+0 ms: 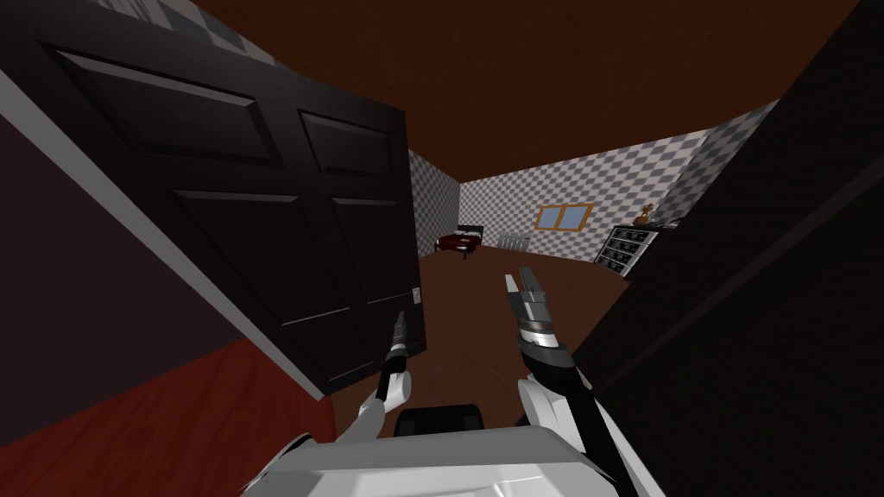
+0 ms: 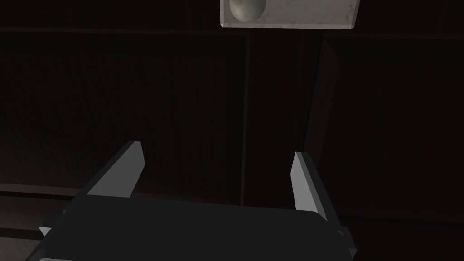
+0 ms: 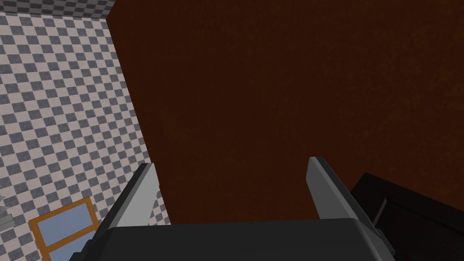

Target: Push the door open

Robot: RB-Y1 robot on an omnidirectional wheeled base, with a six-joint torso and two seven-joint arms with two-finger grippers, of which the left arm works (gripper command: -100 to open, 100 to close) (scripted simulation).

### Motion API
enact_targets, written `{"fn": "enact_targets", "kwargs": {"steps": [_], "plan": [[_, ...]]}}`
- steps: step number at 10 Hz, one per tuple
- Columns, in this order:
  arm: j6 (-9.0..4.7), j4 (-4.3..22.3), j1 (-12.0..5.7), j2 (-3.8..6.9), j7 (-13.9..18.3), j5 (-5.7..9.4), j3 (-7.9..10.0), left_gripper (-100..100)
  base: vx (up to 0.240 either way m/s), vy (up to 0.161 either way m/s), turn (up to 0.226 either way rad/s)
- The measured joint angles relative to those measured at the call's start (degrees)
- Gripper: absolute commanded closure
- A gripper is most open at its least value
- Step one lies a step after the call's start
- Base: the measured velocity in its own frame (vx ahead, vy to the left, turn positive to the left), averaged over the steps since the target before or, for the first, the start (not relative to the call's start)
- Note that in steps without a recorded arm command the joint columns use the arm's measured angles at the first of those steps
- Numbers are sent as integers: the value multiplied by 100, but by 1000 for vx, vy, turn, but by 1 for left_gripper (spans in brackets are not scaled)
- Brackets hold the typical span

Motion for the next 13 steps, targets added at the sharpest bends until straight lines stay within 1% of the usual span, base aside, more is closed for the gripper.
{"fn": "enact_targets", "kwargs": {"steps": [1,2,3,4,5,6,7,8,9,10,11,13], "plan": [[-23,134,-82,27,23,1,4,-100,200,30,-32],[-32,136,-80,104,52,4,13,-100,242,18,-23],[-2,49,-32,161,35,8,24,-100,225,-7,-27],[5,60,-47,190,35,13,35,-100,215,-1,-24],[-28,155,-98,195,68,14,42,-100,187,-23,-29],[-57,214,-129,193,99,16,49,-100,185,-53,-22],[-60,207,-123,183,107,19,58,-100,204,-52,-30],[-16,95,-67,162,79,25,72,-100,210,-52,-32],[-37,172,-103,101,99,25,77,-100,188,-62,-26],[-37,122,-66,40,95,25,83,-100,70,-26,29],[-43,113,-52,37,88,27,88,100,-15,2,-20],[-33,123,-65,39,95,27,85,100,-22,10,-13]]}}
